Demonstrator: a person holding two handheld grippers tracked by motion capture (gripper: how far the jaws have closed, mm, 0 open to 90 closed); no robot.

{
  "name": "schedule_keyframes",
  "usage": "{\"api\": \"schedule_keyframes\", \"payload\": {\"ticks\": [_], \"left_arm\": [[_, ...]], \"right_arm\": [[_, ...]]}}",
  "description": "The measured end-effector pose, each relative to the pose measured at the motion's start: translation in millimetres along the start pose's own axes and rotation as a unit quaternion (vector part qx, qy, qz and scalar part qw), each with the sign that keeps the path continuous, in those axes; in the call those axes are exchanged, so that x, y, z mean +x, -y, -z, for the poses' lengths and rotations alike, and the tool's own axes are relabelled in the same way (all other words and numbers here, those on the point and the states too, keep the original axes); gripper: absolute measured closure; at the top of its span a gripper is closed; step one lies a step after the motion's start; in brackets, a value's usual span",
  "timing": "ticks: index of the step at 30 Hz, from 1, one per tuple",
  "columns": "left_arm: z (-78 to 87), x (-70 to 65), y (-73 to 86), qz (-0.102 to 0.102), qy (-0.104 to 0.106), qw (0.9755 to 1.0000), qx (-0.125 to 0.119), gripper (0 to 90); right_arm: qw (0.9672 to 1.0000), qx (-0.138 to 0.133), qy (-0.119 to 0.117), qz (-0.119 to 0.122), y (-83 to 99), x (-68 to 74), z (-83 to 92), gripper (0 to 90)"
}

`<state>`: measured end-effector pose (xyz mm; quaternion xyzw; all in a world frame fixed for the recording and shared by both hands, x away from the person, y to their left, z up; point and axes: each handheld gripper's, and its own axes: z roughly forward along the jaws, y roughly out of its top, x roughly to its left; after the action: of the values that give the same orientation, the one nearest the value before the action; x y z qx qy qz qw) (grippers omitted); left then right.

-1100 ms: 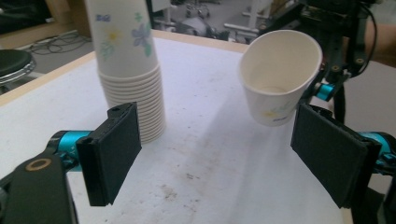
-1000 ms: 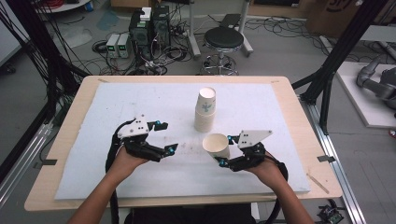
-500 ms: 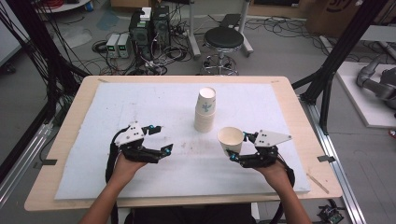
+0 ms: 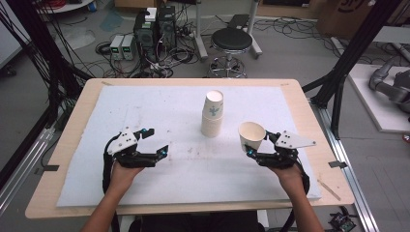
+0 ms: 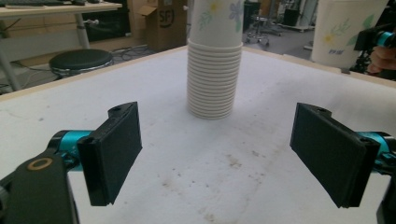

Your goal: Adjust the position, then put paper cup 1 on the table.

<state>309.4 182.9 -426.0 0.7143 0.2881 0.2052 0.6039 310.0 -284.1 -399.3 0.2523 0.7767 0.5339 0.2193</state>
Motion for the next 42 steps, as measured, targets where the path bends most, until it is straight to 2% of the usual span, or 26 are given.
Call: {"api": "schedule_keyframes", "payload": {"ticks": [6,9,17,28,33,35,38,42], "left_arm": [[1.4,-0.7,0.2,-0.001,0.0,1.0,0.002,16.4],[1.6,-1.0,0.6,-0.003,0.001,1.0,0.003,16.5],[0.5,-0.9,2.5,-0.004,0.002,1.0,0.008,16.7],[1.2,0.3,2.9,-0.004,0.002,0.9999,0.012,17.6],[2.5,-0.7,2.5,-0.001,0.0,0.9999,0.01,17.6],[2.1,-0.4,1.6,0.001,0.005,1.0,0.009,17.6],[0.6,-1.4,1.2,0.0,0.006,0.9999,0.008,17.6],[-0.7,-0.8,2.4,0.001,0.008,0.9999,0.012,17.6]], "right_arm": [[0.9996,-0.016,0.021,-0.003,0.2,-5.1,6.4,34.8],[0.9996,-0.017,0.022,-0.007,0.9,-6.9,7.1,34.8],[0.9995,-0.011,0.025,-0.012,2.3,-8.8,4.1,34.8],[0.9984,0.0,0.054,-0.018,9.4,-12.7,-1.3,34.8],[0.9967,-0.001,0.076,-0.029,10.5,-21.5,-4.4,34.8],[0.9962,0.01,0.081,-0.031,12.7,-27.7,-7.7,34.8],[0.9941,0.021,0.099,-0.038,16.6,-36.8,-13.0,34.8],[0.9902,0.03,0.123,-0.059,22.2,-47.8,-20.9,34.9]]}}
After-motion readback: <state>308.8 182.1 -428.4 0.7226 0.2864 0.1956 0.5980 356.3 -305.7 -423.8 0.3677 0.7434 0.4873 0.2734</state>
